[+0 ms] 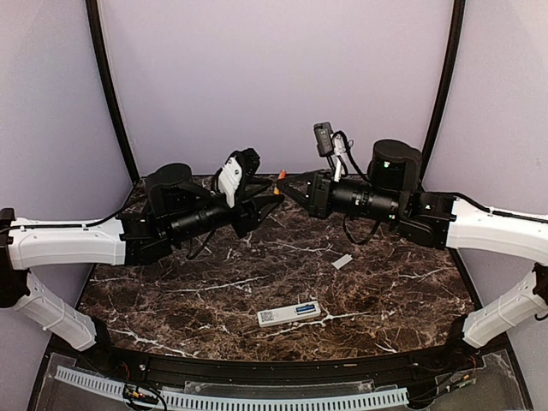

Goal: Load the batteries into the remote control
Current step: Pass from the right arm to the left

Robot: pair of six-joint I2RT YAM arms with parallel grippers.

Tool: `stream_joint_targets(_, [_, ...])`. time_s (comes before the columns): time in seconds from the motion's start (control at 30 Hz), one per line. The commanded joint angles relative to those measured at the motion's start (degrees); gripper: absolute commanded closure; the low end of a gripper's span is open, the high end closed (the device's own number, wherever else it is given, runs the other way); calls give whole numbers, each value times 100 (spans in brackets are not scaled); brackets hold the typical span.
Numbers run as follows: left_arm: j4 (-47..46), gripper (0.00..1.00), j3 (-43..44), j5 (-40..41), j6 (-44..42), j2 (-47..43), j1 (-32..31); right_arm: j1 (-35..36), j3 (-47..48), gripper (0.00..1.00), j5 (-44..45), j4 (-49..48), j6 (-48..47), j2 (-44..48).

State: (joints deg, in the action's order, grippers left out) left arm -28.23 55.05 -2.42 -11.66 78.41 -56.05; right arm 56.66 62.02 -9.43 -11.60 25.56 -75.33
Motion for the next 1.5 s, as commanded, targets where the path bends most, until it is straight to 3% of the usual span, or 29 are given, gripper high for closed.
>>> stream_joint_targets(0.0, [-161,60,197,-51,-157,41,-62,69,43,100,106,-212,77,-12])
stream_joint_targets(0.27, [-182,69,214,-230,-184,31,-109,66,16,100,222,-55,5,-36])
stream_joint_targets(0.7, [-191,70,236,-311,-149,70,-143,80,-11,100,311,73,-110,-61])
stream_joint_targets(0.9, [-213,80,228,-228,-120,60,-150,102,-15,100,269,173,-148,-87])
stream_joint_targets(1.17, [-175,100,207,-235,-117,70,-151,116,-16,100,168,157,-232,-95])
stream_joint_targets(1.4, [-248,100,91,-187,-95,23,-152,118,-4,100,93,136,-363,-42])
stream_joint_targets(1.47, [-334,100,-12,-104,-32,-8,-152,121,-43,91,80,85,-439,38])
